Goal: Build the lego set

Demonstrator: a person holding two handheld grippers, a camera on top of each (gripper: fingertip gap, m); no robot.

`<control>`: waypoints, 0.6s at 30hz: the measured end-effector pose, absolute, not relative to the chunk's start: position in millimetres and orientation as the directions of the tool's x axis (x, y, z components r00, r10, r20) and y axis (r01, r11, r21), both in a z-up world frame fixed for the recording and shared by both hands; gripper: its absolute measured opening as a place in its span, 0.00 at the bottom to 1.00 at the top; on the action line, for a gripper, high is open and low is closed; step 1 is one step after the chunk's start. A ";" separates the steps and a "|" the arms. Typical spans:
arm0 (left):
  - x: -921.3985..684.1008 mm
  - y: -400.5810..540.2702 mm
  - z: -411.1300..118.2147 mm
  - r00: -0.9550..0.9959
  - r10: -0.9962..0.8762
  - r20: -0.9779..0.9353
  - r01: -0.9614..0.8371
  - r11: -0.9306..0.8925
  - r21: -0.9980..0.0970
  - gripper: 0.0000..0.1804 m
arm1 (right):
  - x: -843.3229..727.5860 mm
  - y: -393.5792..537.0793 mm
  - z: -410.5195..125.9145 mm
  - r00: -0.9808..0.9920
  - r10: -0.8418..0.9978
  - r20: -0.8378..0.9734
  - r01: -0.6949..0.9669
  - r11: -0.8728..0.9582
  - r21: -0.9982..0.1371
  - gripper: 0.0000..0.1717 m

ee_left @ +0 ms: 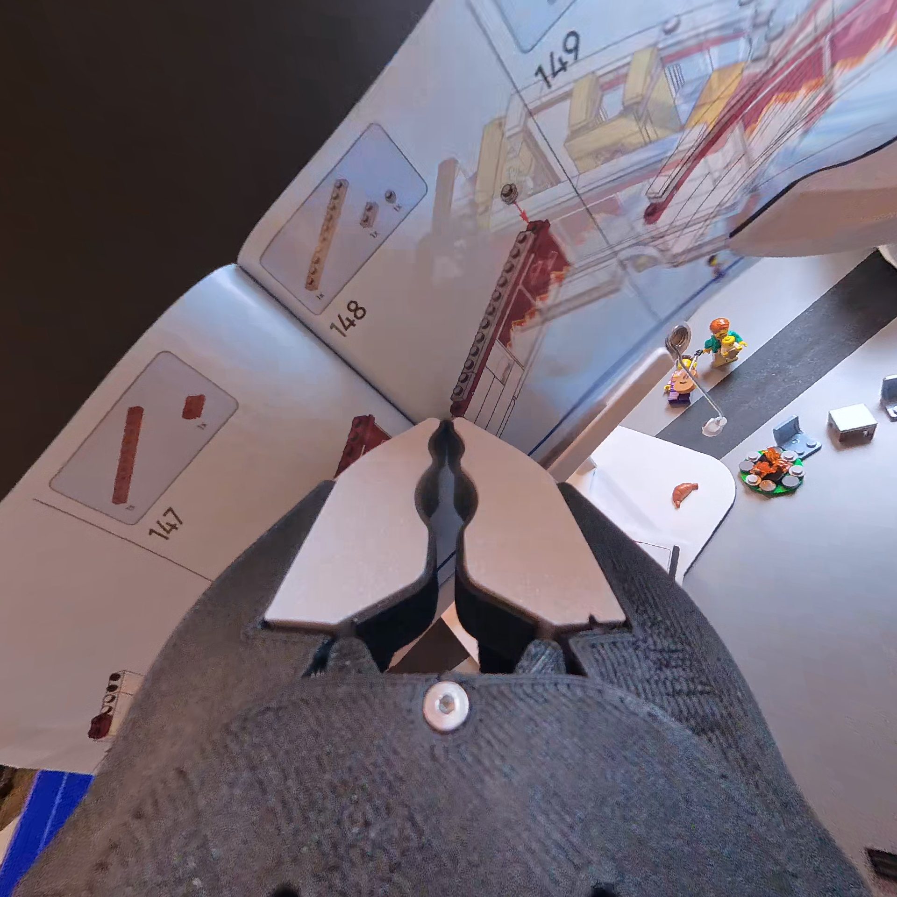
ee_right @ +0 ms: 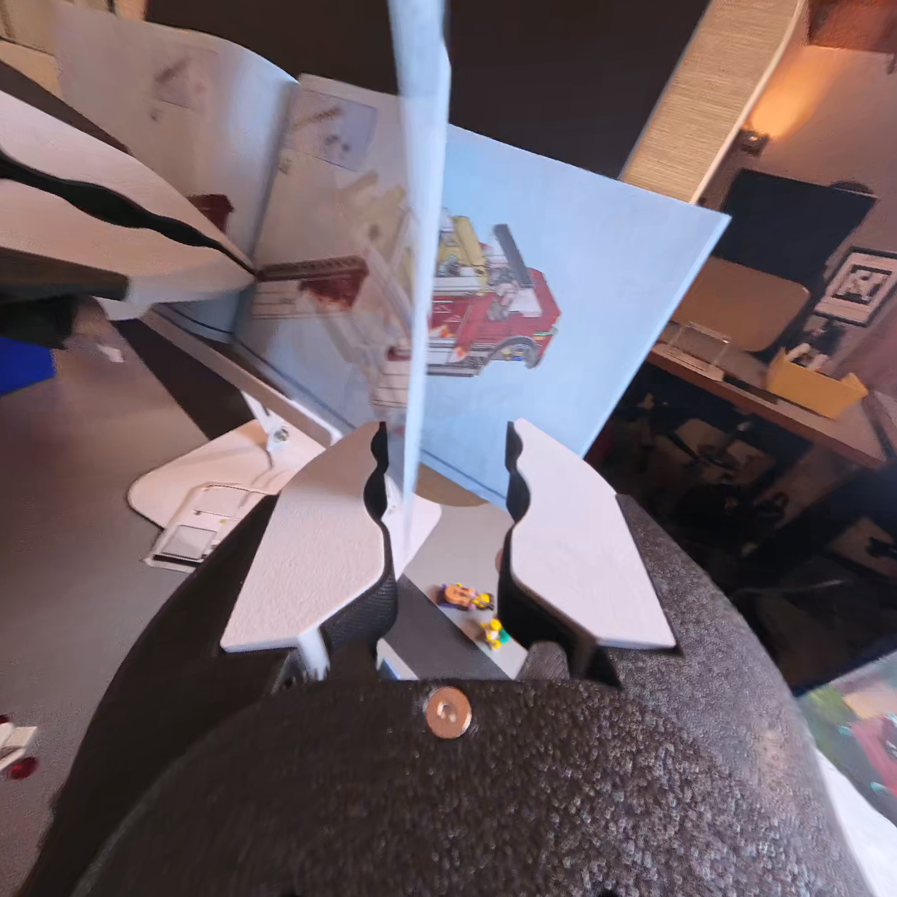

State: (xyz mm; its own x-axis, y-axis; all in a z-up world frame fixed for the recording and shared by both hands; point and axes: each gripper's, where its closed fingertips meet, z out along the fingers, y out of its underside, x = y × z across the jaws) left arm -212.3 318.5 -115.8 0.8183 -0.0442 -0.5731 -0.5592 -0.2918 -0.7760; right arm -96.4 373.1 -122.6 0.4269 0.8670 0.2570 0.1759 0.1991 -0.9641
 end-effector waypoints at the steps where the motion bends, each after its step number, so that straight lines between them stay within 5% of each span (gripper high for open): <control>1: -212.3 318.2 -115.7 0.829 -0.050 -0.556 -0.545 -0.291 -0.786 0.00 | -94.9 376.5 -123.3 0.433 0.860 0.271 0.198 0.203 -0.959 0.29; 2: -212.4 317.8 -115.6 0.839 -0.055 -0.541 -0.532 -0.291 -0.795 0.00 | -94.5 375.3 -122.1 0.419 0.862 0.286 0.207 0.215 -0.954 0.26; 4: -212.3 317.4 -115.5 0.849 -0.063 -0.525 -0.519 -0.290 -0.804 0.00 | -95.3 365.2 -115.0 0.372 0.877 0.305 0.196 0.246 -0.949 0.00; 8: -206.7 310.4 -111.6 0.867 -0.104 -0.488 -0.497 -0.253 -0.830 0.00 | -107.8 326.4 -101.3 0.190 0.956 0.225 0.150 0.199 -0.968 0.00; 14: -169.4 269.8 -110.9 0.851 -0.265 -0.453 -0.499 -0.139 -0.856 0.28 | -141.7 273.8 -81.4 -0.039 0.999 0.015 0.077 0.018 -0.997 0.00; 18: -163.6 256.8 -115.1 0.843 -0.170 -0.510 -0.526 -0.063 -0.848 0.32 | -172.5 234.1 -65.1 -0.197 0.978 -0.073 0.043 -0.066 -0.997 0.00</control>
